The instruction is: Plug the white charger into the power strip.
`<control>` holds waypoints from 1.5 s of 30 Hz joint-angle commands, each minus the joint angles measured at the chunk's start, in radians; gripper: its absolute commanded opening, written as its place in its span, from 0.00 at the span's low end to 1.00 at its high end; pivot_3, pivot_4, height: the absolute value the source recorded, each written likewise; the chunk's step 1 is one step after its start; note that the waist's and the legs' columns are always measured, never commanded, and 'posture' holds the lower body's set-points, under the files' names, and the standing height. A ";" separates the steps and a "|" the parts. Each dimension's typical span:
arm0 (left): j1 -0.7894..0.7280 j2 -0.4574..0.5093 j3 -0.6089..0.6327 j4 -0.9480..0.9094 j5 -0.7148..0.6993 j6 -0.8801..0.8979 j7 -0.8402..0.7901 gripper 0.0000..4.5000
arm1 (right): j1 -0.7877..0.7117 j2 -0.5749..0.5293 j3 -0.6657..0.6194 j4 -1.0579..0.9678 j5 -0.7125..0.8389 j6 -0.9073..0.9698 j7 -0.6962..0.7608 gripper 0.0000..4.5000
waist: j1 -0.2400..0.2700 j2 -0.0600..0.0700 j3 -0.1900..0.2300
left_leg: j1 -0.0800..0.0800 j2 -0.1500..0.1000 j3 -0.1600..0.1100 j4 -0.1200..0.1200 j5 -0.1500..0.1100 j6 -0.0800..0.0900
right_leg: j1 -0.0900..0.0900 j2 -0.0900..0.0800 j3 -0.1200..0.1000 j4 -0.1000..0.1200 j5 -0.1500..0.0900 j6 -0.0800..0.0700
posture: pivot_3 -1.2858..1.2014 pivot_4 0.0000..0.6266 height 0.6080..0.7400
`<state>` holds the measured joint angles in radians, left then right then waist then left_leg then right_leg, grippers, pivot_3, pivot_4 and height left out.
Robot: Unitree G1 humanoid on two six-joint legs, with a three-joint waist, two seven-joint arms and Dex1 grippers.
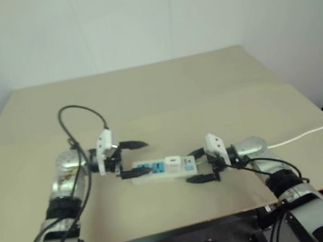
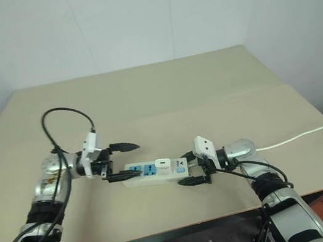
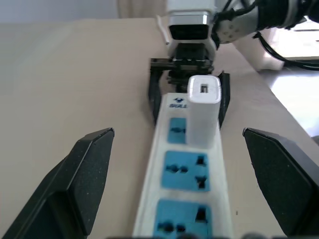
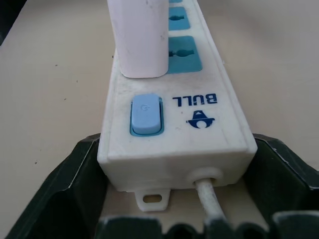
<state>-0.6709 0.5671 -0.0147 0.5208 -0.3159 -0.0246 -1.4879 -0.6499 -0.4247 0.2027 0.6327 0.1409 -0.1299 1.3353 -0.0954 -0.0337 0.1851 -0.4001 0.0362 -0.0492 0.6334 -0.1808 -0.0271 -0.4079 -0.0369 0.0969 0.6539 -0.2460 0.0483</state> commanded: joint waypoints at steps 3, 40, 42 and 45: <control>0.101 0.099 0.098 -0.149 -0.048 0.039 0.055 1.00 | 0.056 -0.126 -0.105 -0.152 0.067 0.049 0.013 0.99 | 0.008 0.002 0.002 | -0.004 0.000 0.000 0.000 0.000 0.000 | -0.001 -0.002 -0.001 -0.004 0.000 0.001 | 0.52 0.24 1.00; 0.272 0.216 0.243 -0.370 -0.152 0.397 0.401 1.00 | 0.634 -0.452 -0.475 -0.837 0.299 0.310 -0.186 0.99 | 0.050 0.003 0.004 | -0.015 -0.002 0.006 0.001 0.000 0.000 | -0.012 -0.006 0.000 -0.006 0.003 0.003 | 0.52 0.24 1.00; 0.285 0.234 0.249 -0.387 -0.172 0.410 0.355 1.00 | 0.632 -0.443 -0.471 -0.844 0.298 0.309 -0.201 0.99 | 0.048 0.003 0.004 | -0.016 -0.002 0.006 0.002 0.000 0.000 | -0.012 -0.006 0.000 -0.006 0.003 0.003 | 0.52 0.24 1.00; 0.296 0.266 0.245 -0.377 -0.171 0.412 0.309 1.00 | 0.632 -0.438 -0.468 -0.854 0.310 0.342 -0.218 0.99 | 0.047 0.003 0.004 | -0.015 -0.001 0.007 0.002 0.000 0.000 | -0.012 -0.006 0.000 -0.006 0.003 0.003 | 0.52 0.24 1.00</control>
<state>-0.3782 0.8025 0.2168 0.1691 -0.4751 0.3852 -1.1592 -0.0129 -0.8667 -0.2472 -0.1841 0.4328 0.2053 1.1287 -0.0484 -0.0305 0.1890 -0.4154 0.0348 -0.0427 0.6349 -0.1806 -0.0274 -0.4204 -0.0425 0.0973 0.6477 -0.2427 0.0515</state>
